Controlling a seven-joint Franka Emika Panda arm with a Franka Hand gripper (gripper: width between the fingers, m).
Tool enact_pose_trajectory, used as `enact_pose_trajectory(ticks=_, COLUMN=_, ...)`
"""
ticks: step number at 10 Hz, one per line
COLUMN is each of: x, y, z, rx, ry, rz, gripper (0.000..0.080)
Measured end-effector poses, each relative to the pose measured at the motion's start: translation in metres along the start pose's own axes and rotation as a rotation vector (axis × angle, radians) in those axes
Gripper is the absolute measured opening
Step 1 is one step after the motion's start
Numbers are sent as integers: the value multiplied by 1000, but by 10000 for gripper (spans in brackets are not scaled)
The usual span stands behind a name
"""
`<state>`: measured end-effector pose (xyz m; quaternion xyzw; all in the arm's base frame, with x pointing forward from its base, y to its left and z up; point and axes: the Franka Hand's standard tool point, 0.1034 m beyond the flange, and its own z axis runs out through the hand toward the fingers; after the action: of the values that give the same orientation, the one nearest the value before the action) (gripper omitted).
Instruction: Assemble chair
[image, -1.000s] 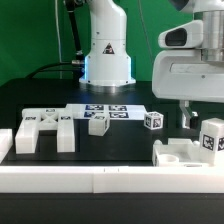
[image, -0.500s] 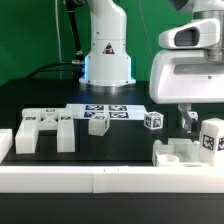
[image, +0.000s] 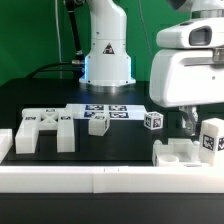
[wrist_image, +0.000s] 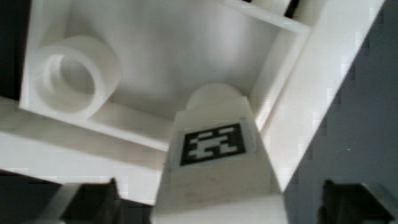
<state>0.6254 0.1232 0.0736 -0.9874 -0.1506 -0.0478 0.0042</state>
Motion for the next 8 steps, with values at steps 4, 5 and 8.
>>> enact_pose_trajectory(ticks=4, x=0, y=0, z=0, rx=1, ry=0, rz=49, gripper=288)
enact_pose_trajectory(ticks=5, x=0, y=0, z=0, rx=1, ry=1, rz=160, gripper=288)
enact_pose_trajectory(ticks=8, x=0, y=0, z=0, rx=3, ry=2, rz=412, gripper=288)
